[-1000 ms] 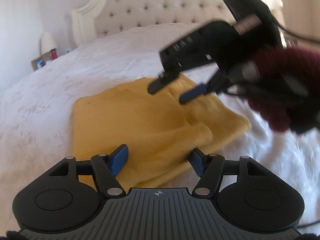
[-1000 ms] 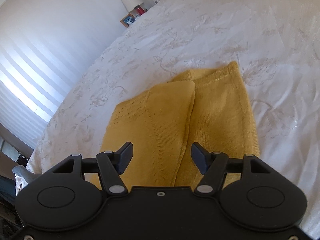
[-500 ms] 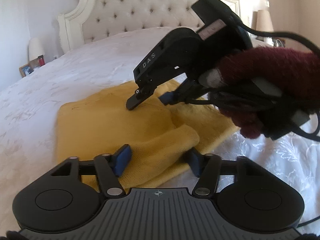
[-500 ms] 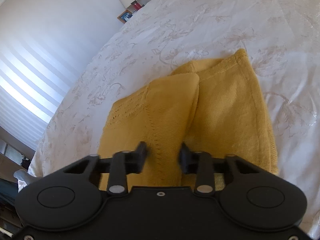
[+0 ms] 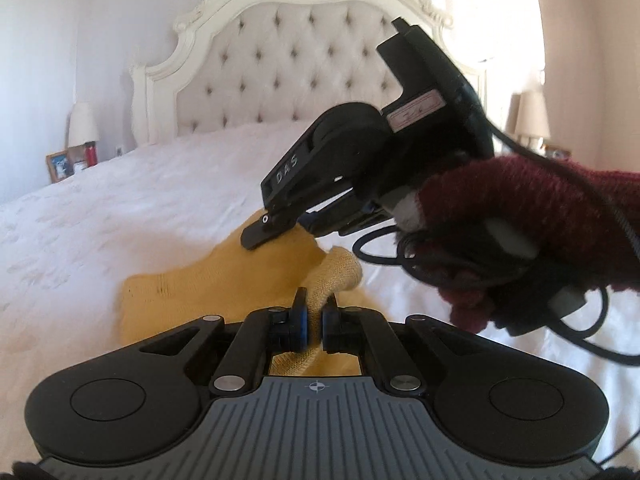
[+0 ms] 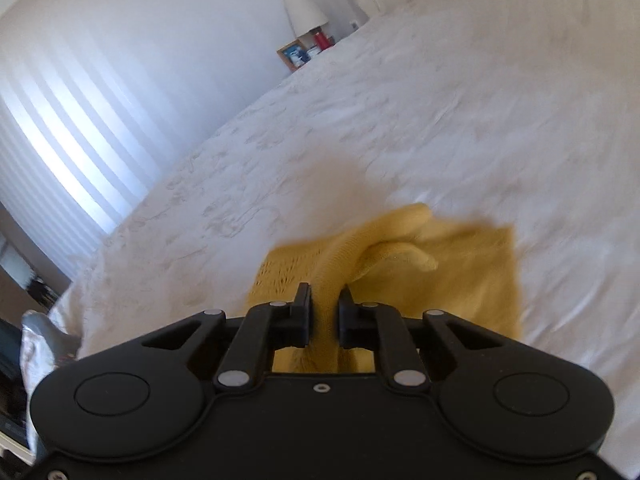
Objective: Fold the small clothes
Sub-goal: 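Grasp the folded sweater edge with the right gripper while the left gripper presses it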
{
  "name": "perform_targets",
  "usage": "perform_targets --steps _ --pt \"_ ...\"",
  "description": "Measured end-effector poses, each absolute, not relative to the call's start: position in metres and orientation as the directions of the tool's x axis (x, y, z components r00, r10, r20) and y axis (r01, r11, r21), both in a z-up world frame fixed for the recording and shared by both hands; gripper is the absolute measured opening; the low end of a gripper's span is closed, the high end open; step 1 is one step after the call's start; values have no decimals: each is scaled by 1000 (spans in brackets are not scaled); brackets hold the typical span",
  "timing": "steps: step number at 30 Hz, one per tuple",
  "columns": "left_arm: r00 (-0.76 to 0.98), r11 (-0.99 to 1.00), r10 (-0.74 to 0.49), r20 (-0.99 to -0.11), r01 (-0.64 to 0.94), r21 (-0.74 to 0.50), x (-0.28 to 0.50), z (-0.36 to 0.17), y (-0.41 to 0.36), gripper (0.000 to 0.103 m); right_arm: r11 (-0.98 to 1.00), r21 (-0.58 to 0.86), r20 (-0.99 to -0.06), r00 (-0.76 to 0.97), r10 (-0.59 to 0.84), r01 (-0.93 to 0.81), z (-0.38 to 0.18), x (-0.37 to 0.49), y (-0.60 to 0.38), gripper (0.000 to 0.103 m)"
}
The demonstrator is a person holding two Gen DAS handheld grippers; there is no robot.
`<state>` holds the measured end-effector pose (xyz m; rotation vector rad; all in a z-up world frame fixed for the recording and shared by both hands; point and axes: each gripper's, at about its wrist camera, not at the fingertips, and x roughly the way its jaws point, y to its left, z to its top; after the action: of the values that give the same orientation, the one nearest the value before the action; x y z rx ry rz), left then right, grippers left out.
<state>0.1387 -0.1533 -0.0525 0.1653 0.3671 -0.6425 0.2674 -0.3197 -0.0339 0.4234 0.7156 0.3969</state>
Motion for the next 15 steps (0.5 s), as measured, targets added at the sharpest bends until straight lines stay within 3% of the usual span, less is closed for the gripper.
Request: perform_targets --steps 4,8,9,11,13,15 --pt "718 775 -574 -394 632 24 142 -60 -176 6 884 445 -595 689 414 -147 -43 271 -342 20" --pt "662 757 -569 -487 654 5 151 -87 -200 8 909 410 -678 642 358 -75 -79 280 -350 21" --pt "639 749 -565 -522 663 0 155 -94 -204 12 914 401 -692 632 349 -67 -86 281 -351 21" --pt "573 722 -560 -598 692 -13 158 -108 -211 48 918 390 -694 634 341 -66 -95 281 -348 24" --pt "544 683 -586 -600 730 -5 151 -109 -209 63 917 393 -682 650 335 -60 -94 279 -346 32" --pt "537 654 -601 -592 756 22 138 -102 -200 67 934 352 -677 671 302 -65 -87 274 -344 39"
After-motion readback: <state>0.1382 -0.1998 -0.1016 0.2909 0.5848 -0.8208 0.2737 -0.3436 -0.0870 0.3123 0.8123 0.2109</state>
